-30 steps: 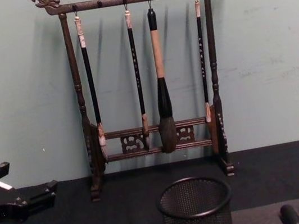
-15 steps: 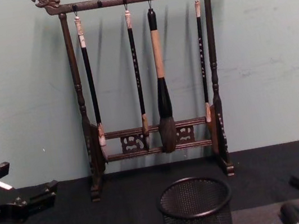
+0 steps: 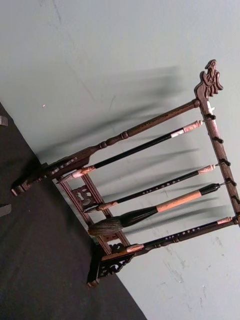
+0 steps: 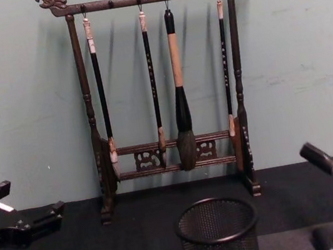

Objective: Pick up the water-based marker from the table and place it into the pen holder.

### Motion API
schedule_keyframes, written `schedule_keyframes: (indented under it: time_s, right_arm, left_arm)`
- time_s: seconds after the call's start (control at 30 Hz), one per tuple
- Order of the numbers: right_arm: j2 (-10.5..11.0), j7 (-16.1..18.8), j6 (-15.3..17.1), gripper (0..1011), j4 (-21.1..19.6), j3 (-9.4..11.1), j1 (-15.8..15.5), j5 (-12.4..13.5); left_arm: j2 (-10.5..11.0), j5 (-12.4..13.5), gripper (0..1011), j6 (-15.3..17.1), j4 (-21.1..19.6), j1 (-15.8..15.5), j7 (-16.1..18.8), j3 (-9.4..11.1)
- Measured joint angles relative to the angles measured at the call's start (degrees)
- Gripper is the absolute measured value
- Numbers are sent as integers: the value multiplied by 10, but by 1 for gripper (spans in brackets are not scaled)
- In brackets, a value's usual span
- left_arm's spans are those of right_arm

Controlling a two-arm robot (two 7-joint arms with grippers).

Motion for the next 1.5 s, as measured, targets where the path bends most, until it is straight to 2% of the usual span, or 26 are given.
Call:
schedule_keyframes:
  time_s: [0.13, 0.37, 0.63, 0.93, 1.07, 1.1, 1.17, 1.2, 1.3, 1.33, 1.5]
  right_arm:
    - [1, 10, -19, 192, 7, -6, 11, 2]
    - [-5, 31, -55, 192, 33, -35, 50, 1]
    - [-16, 52, -77, 192, 59, -63, 81, 2]
    - [-29, 70, -99, 192, 76, -89, 107, 10]
    - [-30, 71, -100, 192, 78, -91, 108, 10]
    - [-41, 79, -107, 192, 91, -109, 123, 15]
    - [-41, 79, -107, 192, 91, -109, 123, 15]
    - [-46, 84, -111, 192, 98, -117, 130, 17]
    - [-48, 86, -113, 192, 102, -121, 134, 18]
    - [-55, 91, -117, 192, 115, -130, 144, 21]
    - [-61, 95, -118, 192, 129, -139, 156, 22]
  left_arm:
    - [0, 0, 1009, 0, 0, 0, 0, 0]
    - [0, 0, 1009, 0, 0, 0, 0, 0]
    - [0, 0, 1009, 0, 0, 0, 0, 0]
    - [0, 0, 1009, 0, 0, 0, 0, 0]
    - [0, 0, 1009, 0, 0, 0, 0, 0]
    - [0, 0, 1009, 0, 0, 0, 0, 0]
    - [0, 0, 1009, 0, 0, 0, 0, 0]
    - [0, 0, 1009, 0, 0, 0, 0, 0]
    - [0, 0, 1009, 0, 0, 0, 0, 0]
    - [0, 0, 1009, 0, 0, 0, 0, 0]
    - [0, 0, 1009, 0, 0, 0, 0, 0]
